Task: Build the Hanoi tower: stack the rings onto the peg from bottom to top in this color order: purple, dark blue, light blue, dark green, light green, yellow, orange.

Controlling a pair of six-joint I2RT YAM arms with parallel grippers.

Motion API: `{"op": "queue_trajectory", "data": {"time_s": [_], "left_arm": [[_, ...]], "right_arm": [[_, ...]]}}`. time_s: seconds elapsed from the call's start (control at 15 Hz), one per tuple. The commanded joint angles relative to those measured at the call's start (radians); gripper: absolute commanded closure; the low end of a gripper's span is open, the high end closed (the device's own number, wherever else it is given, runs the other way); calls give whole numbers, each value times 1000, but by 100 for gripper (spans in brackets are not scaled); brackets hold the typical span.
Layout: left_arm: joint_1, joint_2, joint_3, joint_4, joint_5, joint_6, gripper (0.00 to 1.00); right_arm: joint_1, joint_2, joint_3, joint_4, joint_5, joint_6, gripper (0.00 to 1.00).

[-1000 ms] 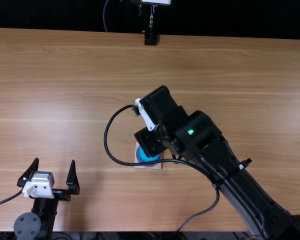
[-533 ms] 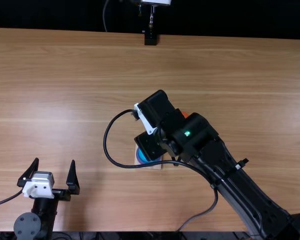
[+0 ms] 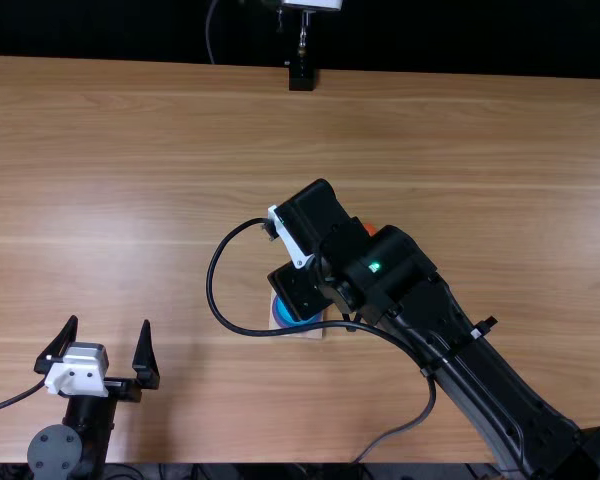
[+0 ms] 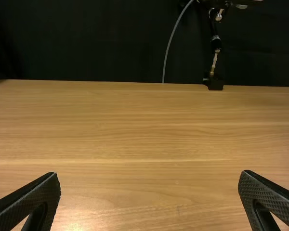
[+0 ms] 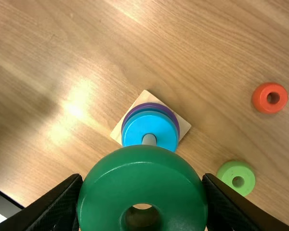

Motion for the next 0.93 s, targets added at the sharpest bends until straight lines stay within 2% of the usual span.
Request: {"op": "queue_trajectory", "data": {"time_s": [0.0,0.87], "left_arm": [[7,-12,-16,-18,8,4,0],[7,-12,-16,-18,8,4,0]], "right_arm": [[3,-41,-13,2,-5,-1,100],[0,-39,-39,3,-5,1,100]]}}
